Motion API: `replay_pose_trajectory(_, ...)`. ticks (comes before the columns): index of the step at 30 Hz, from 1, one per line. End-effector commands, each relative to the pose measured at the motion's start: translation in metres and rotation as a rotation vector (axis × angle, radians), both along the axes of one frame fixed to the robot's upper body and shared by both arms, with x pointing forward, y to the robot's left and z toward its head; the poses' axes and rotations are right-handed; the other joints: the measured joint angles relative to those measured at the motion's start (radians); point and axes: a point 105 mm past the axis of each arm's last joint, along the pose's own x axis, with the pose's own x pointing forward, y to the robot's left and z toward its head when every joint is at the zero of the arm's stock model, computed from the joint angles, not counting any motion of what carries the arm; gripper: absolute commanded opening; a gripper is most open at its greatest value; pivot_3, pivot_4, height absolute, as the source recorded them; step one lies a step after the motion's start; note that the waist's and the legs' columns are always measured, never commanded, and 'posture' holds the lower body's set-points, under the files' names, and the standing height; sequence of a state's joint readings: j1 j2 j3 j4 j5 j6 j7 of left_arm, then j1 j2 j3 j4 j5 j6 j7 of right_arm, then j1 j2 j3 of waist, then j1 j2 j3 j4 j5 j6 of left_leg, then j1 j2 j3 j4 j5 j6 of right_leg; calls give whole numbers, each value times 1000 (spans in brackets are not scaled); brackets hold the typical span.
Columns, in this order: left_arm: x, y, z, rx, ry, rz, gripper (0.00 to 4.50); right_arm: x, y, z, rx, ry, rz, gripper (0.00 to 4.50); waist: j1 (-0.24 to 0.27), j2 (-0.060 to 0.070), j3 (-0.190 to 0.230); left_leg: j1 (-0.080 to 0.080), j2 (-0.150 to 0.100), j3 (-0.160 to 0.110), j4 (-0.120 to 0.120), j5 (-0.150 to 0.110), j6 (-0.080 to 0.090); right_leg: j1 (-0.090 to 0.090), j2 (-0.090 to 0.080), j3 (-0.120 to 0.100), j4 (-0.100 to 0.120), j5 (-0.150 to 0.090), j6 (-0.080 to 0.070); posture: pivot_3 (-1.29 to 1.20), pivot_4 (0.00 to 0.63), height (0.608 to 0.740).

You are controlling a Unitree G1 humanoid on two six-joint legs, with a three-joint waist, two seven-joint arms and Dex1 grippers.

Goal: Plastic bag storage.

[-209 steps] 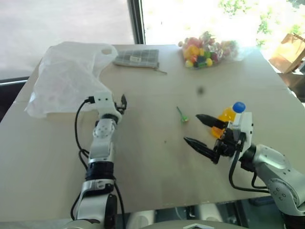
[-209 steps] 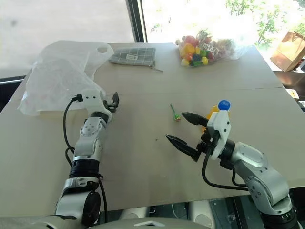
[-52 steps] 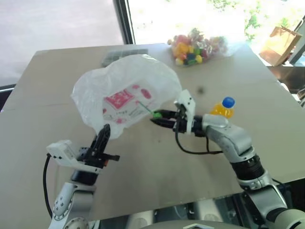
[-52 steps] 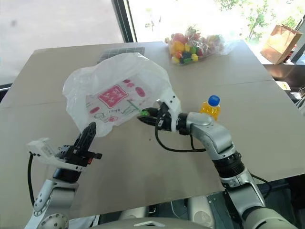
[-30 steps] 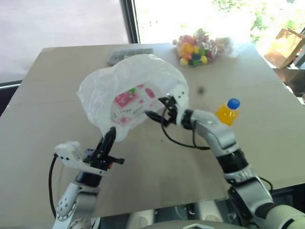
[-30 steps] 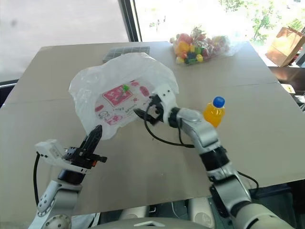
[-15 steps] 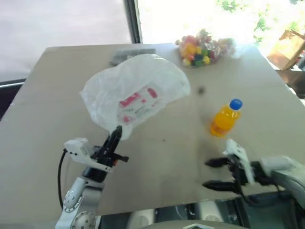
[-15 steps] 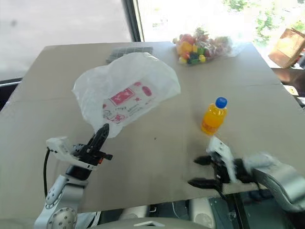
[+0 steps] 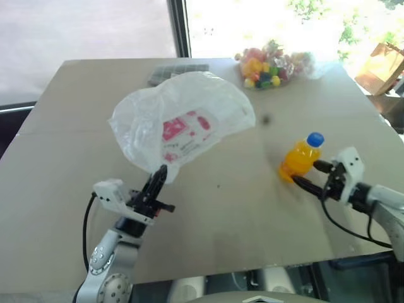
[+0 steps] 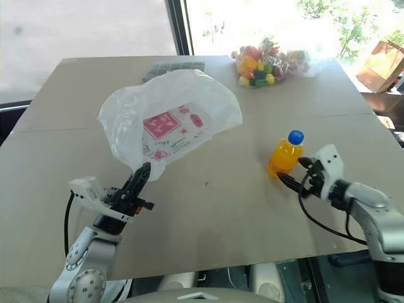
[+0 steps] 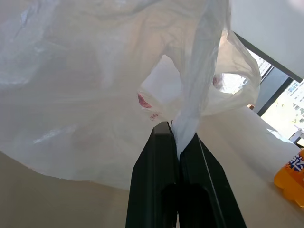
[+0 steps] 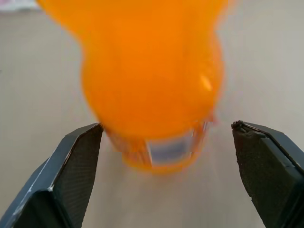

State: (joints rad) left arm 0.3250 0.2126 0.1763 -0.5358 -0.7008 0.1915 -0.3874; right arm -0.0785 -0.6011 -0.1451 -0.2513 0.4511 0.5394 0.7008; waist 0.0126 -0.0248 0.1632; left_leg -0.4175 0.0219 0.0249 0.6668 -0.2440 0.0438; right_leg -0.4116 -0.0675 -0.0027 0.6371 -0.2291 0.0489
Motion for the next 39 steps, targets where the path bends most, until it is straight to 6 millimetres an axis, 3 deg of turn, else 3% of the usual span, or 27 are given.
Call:
replay_pose_trajectory(1,-3,0,8,15,-25,4,0,9,6,9,29,-51,-22,4382,2,1,0,0,0,0,0,0,0,0,0,0,0,0,0,0,150,740)
replay_pose_trajectory(4,-4,1,9,19,-27,13,0,10,11,10,56,-48,-8,4382,3,1,1,0,0,0,0,0,0,0,0,0,0,0,0,0,150,740)
replay_pose_trajectory(8,-6,1,9,17,-23,24,0,9,14,12,44,-48,19,3191,0,1,1,0,0,0,0,0,0,0,-1,0,0,0,0,0,150,740)
replay_pose_trajectory(12,-7,-2,9,14,-24,17,0,13,43,25,109,-56,94,3112,-5,2,1,0,0,0,0,0,0,0,0,0,0,0,0,0,150,740)
replay_pose_trajectory(15,-8,-5,9,11,-24,3,0,24,83,38,263,-22,125,3112,-21,4,3,1,1,0,0,0,0,0,1,1,2,0,0,0,150,740)
replay_pose_trajectory(19,-6,-11,11,10,-33,-20,0,24,160,44,356,95,313,3112,-28,6,5,1,1,0,0,0,0,-2,1,1,4,0,0,0,150,740)
replay_pose_trajectory(21,-5,-13,14,7,-43,-21,0,38,196,48,485,224,305,3112,-29,6,5,1,1,1,0,0,0,-2,2,2,5,0,0,0,150,740)
replay_pose_trajectory(29,-7,-18,13,6,-44,-23,0,57,282,60,795,633,280,3112,-3,7,5,-1,-4,-2,0,-1,1,-1,-4,-1,3,1,0,0,150,740)
replay_pose_trajectory(30,-8,-19,13,8,-45,-25,0,59,291,59,808,683,260,3912,-5,8,6,-1,-5,-1,1,-1,2,-1,-5,0,3,1,0,0,150,740)
replay_pose_trajectory(32,-8,-20,13,10,-49,-21,0,63,299,63,825,713,244,4315,-14,8,6,-1,-5,0,1,-1,2,-1,-5,0,3,1,0,0,150,740)
replay_pose_trajectory(34,-8,-18,14,9,-53,-4,0,67,298,71,833,708,245,4315,-27,9,6,0,-3,0,0,-1,2,-1,-3,0,4,1,0,0,150,740)
replay_pose_trajectory(39,-10,-20,11,6,-45,0,0,71,271,67,624,525,224,4315,-41,10,7,0,-1,0,-1,-1,2,-3,0,0,5,3,3,0,150,740)
